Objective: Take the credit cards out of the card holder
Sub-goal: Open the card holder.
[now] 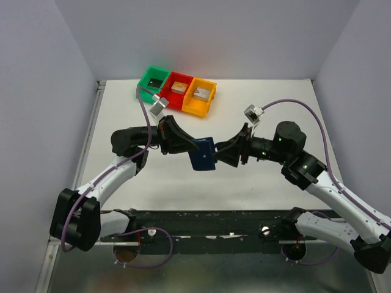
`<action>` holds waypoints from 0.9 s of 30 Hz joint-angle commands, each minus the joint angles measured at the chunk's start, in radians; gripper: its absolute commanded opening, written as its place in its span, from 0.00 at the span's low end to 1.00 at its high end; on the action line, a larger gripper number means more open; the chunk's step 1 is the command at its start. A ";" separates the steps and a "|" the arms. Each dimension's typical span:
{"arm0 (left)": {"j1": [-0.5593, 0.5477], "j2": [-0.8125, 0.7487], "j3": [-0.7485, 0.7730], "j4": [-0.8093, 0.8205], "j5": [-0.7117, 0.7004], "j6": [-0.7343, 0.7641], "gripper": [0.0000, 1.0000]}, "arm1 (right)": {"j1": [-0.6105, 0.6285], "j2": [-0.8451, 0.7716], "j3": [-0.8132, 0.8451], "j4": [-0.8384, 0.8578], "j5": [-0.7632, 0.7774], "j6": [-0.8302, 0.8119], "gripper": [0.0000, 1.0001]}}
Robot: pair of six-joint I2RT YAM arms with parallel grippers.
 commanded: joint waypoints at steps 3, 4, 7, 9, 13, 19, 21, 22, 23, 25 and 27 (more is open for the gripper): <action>0.003 0.021 0.011 0.296 0.049 -0.149 0.00 | -0.035 -0.005 -0.027 0.088 -0.067 0.051 0.63; 0.005 0.021 0.009 0.296 0.051 -0.150 0.00 | -0.041 -0.005 -0.029 0.098 -0.072 0.060 0.63; 0.005 0.021 0.011 0.302 0.054 -0.155 0.00 | -0.053 0.002 -0.039 0.100 -0.088 0.079 0.63; 0.005 0.021 0.009 0.313 0.055 -0.160 0.00 | -0.064 0.006 -0.047 0.144 -0.101 0.093 0.62; 0.005 0.026 0.007 0.327 0.057 -0.170 0.00 | -0.078 0.015 -0.058 0.172 -0.122 0.116 0.60; 0.005 0.029 0.004 0.345 0.054 -0.183 0.00 | -0.079 0.038 -0.056 0.195 -0.153 0.126 0.58; 0.005 0.033 0.004 0.345 0.051 -0.180 0.00 | -0.079 0.047 -0.053 0.206 -0.173 0.133 0.59; 0.003 0.033 0.004 0.345 0.049 -0.178 0.00 | -0.079 0.055 -0.052 0.210 -0.183 0.134 0.59; 0.002 0.036 0.004 0.344 0.048 -0.178 0.00 | -0.079 0.059 -0.049 0.214 -0.190 0.136 0.59; 0.003 0.040 0.006 0.345 0.048 -0.178 0.00 | -0.079 0.068 -0.046 0.215 -0.197 0.136 0.59; 0.005 0.044 0.004 0.342 0.044 -0.177 0.00 | -0.079 0.075 -0.042 0.212 -0.200 0.134 0.58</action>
